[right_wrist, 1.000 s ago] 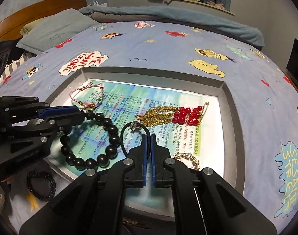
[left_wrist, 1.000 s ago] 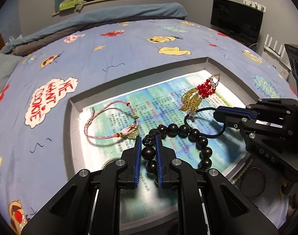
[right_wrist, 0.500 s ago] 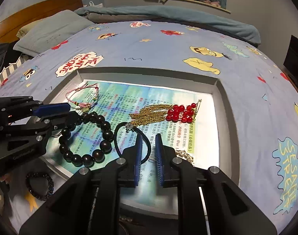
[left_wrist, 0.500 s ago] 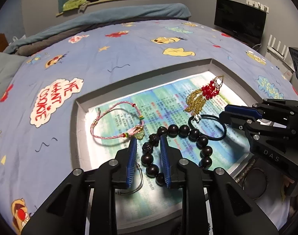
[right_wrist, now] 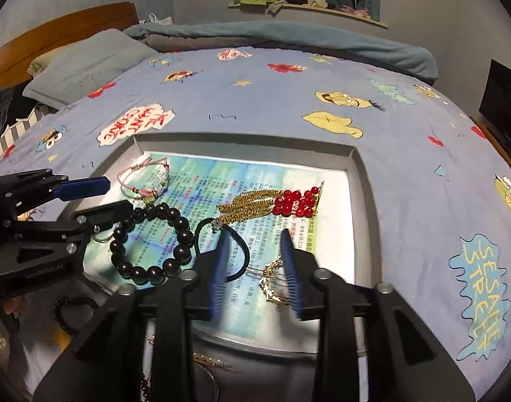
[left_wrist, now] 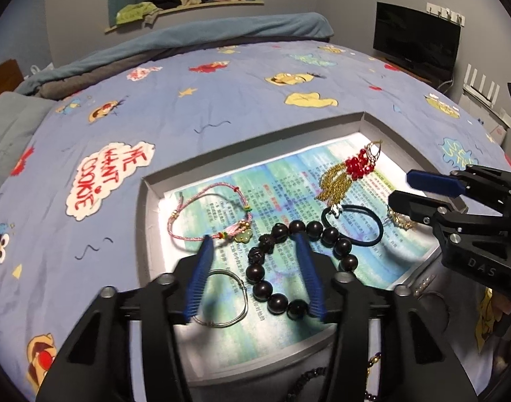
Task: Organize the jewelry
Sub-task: 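Open both tools to drop the black bracelet and hair tie, then withdraw both tools from the box toward the remaining jewelry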
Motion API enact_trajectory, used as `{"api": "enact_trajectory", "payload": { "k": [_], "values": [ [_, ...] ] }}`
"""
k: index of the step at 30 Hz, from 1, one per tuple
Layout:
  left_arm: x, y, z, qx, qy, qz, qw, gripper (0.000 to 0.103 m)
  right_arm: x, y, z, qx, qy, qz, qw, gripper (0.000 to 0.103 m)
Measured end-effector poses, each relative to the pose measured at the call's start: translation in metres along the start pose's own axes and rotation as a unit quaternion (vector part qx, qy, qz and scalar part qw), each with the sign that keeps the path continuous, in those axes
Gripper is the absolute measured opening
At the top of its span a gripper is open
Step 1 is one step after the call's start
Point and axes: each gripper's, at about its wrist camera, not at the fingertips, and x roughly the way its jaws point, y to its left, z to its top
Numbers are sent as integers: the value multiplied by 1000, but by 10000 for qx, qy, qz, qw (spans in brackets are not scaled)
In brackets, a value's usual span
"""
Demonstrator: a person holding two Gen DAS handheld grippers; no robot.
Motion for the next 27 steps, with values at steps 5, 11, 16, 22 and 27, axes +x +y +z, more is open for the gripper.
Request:
{"api": "enact_trajectory", "payload": {
  "k": [5,11,16,22,27],
  "values": [
    [-11,2,0,-104,-52,47,9999,72,-16,-4,1,117,-161,-45,9998,55],
    [-22,1,-1,-180,-69,128,9997,79,-36,-11,0,254,-337,-95,9991,70],
    [-35,1,-2,-203,-138,237,9994,84,-50,-15,-3,358,-424,-95,9984,78],
    [-49,1,-6,-199,-179,367,9990,89,-65,-13,-7,350,-521,-40,9980,85],
    [-57,0,-12,-65,-103,546,9984,90,-79,-5,-9,209,-573,29,9981,87]
  ]
}}
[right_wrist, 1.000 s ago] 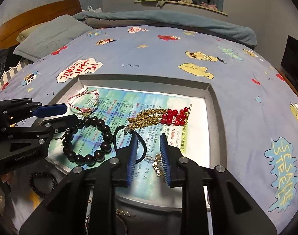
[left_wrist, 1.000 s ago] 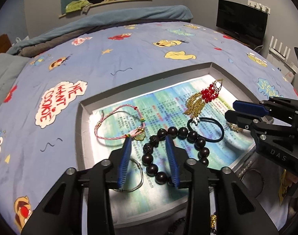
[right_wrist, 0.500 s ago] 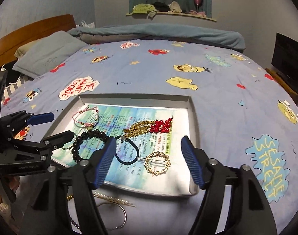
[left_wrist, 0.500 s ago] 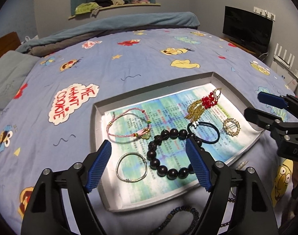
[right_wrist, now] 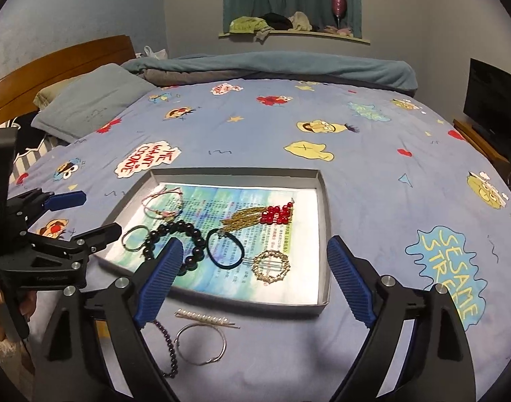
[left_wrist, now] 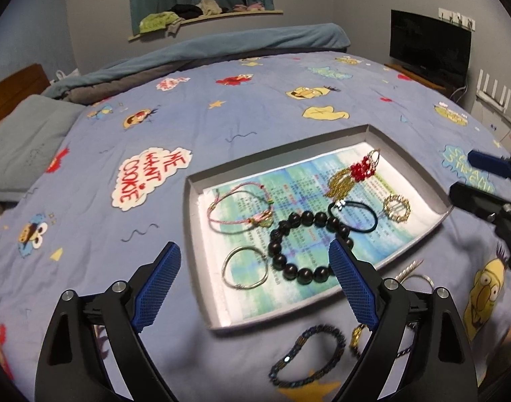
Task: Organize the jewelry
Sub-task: 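Withdraw both tools from the box toward the remaining jewelry, then grasp the blue faceted bead bracelet with the left tool while the right tool grasps the silver bangle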
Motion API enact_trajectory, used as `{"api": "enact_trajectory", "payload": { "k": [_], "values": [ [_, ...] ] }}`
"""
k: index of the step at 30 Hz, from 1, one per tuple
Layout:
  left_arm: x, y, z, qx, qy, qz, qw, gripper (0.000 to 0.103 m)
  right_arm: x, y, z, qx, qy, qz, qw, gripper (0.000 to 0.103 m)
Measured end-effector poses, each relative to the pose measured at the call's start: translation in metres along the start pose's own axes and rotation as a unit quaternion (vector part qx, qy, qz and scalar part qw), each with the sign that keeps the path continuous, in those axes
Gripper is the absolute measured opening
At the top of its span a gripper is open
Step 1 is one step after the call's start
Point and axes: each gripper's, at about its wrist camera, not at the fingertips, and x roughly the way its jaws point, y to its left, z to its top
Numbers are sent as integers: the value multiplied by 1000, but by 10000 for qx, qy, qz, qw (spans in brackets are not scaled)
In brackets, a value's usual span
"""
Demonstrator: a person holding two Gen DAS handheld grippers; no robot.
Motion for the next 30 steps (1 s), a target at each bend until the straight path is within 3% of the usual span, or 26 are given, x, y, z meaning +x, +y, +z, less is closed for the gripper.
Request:
{"api": "enact_trajectory", "payload": {
  "k": [7,12,20,30],
  "values": [
    [-27,14,-13,-4,13,64,10000,91,-23,7,-2,-169,-155,79,9997,92],
    [-37,17,-33,16,88,89,9999,91,-30,8,-22,-314,-62,132,9994,93],
    [-22,16,-70,-206,285,17,9994,91,-17,1,-48,-224,200,133,9995,93],
    [-14,8,-84,-293,284,-253,9988,91,4,10,-82,-505,592,235,9967,92]
  ]
}}
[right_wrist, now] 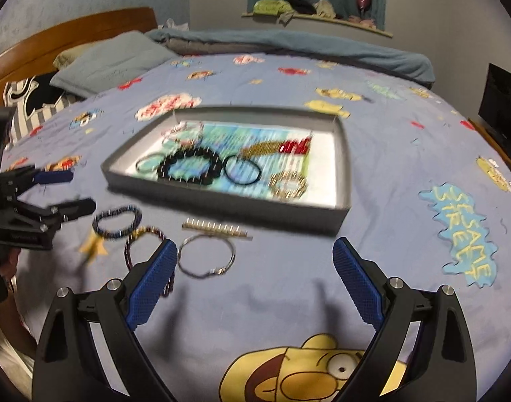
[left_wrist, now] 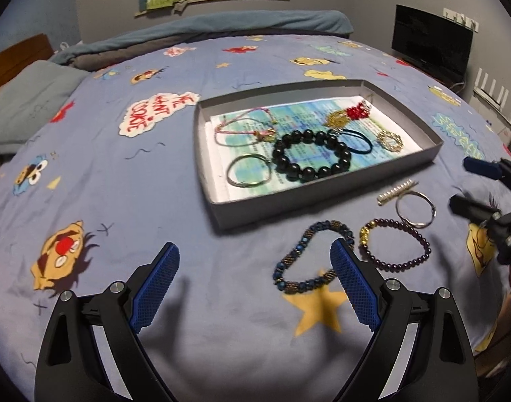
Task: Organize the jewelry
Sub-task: 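Grasp the blue faceted bead bracelet with the left tool while the right tool grasps the silver bangle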
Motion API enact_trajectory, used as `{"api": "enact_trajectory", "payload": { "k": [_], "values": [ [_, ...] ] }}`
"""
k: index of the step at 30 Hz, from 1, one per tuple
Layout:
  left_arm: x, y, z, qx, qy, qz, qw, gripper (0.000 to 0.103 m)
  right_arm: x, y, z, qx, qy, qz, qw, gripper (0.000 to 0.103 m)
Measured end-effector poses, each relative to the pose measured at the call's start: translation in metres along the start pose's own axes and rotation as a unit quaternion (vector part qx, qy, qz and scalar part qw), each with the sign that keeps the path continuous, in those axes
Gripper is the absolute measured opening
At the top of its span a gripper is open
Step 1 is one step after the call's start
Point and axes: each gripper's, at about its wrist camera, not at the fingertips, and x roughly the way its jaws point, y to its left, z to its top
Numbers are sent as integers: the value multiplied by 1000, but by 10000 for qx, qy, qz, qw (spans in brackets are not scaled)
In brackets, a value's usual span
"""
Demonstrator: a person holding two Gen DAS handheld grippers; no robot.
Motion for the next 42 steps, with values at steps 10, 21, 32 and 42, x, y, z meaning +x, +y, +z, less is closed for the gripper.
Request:
{"api": "enact_trajectory", "payload": {
  "k": [10,21,32,42],
  "values": [
    [11,-8,-8,29,123,-127,9998,91,12,2,-10,9,160,147,9998,85],
    [15,-4,-9,-118,117,-322,9993,84,13,19,-13,-327,172,297,9989,65],
    [22,-12,-9,106,197,-429,9988,58,20,20,-13,-369,185,263,9988,55],
    [28,-18,-6,325,236,-514,9979,43,26,24,-10,-361,177,316,9987,53]
  ]
}}
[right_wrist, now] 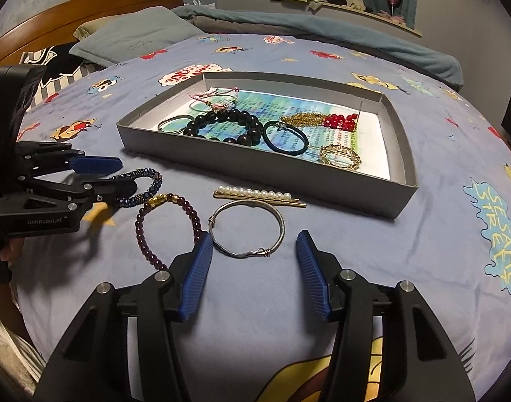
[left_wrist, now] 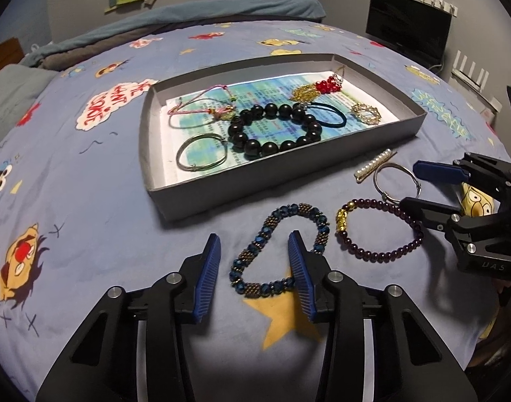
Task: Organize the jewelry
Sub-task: 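Grasp the blue faceted bead bracelet with the left tool while the right tool grasps the silver bangle, then lift both held pieces and lower them into the gray box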
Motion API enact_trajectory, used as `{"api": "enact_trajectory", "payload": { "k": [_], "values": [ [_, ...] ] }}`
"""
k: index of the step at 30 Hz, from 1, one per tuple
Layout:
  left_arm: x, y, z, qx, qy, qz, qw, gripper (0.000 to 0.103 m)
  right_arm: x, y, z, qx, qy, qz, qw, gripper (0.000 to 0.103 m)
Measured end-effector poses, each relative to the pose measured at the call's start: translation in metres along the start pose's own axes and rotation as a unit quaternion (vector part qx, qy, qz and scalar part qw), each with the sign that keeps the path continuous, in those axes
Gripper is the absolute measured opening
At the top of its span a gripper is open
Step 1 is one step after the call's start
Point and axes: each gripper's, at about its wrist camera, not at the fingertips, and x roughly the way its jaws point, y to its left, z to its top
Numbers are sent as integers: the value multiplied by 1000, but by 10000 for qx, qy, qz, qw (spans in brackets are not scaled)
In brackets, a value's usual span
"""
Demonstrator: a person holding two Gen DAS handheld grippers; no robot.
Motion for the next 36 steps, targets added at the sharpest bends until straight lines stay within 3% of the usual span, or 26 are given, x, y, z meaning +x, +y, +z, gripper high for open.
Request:
{"api": "enact_trajectory", "payload": {
  "k": [13,15,17,20,30,36],
  "values": [
    [10,-4,0,161,131,-66,9998,36,11,5,5,-103,8,-82,9999,53],
    [9,-3,0,175,118,-104,9997,32,13,7,5,-148,22,-105,9998,50],
    [7,-4,0,220,118,-179,9995,19,13,8,6,-165,10,-130,9998,50],
    [5,-7,-2,390,87,-139,9991,11,11,8,6,-158,7,-119,9998,49],
    [-13,-6,-2,390,-197,-158,9989,8,0,7,4,-116,-142,-141,9997,49],
    [-29,-7,2,251,-385,-382,9982,8,-12,2,7,-34,-283,-153,9995,49]
  ]
}}
